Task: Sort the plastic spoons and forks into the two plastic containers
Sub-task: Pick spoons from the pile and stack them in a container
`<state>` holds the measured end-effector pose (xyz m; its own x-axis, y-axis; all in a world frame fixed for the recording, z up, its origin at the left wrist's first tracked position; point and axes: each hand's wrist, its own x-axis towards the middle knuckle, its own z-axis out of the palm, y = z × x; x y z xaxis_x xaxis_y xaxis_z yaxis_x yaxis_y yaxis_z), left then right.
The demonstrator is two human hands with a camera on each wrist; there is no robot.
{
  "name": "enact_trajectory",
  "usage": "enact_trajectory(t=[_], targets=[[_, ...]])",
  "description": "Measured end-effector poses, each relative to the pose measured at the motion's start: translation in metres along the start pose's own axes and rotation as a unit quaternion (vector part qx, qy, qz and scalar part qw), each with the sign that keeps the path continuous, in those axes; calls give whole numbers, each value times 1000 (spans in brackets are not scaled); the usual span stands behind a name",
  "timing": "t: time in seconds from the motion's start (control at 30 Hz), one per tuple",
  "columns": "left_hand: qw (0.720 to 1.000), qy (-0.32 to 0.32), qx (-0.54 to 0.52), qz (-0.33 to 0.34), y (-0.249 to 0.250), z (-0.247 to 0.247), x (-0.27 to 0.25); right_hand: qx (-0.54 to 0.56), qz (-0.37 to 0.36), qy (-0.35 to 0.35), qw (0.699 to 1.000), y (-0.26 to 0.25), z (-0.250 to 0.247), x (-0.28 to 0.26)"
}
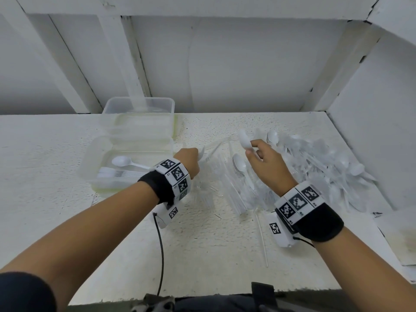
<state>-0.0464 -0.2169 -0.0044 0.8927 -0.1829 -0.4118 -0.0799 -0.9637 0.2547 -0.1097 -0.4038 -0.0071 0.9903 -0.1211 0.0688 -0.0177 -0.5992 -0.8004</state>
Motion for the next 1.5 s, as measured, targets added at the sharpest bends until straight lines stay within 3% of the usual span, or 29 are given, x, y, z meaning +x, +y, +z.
enact_trajectory(t=[0.3,0.47,0.6,0.73,0.87,1.13,1.23,1.37,1.5], targets=[[999,8,35,-2,2,0,-2,-24,11,-3,1000,-4,-1,10],[994,98,36,39,-1,-15,-11,-89,63,-16,994,0,-1,22],[981,187,19,50,-6,-37,-24,-202,69,-85,973,5,4,36],[969,230,-75,45,-18,-52,-33,-293,83,-166,938,5,14,42],[930,241,-271,54,-24,-54,-41,-334,88,-175,922,8,27,44],[885,254,-380,86,-23,-44,-44,-345,87,-174,918,8,29,41],[861,267,-425,84,-20,-40,-44,-322,87,-157,930,8,29,42],[826,272,-488,79,-18,-37,-43,-219,71,-115,966,8,24,40],[797,225,-558,57,-13,-35,-41,-83,45,-66,993,3,13,33]])
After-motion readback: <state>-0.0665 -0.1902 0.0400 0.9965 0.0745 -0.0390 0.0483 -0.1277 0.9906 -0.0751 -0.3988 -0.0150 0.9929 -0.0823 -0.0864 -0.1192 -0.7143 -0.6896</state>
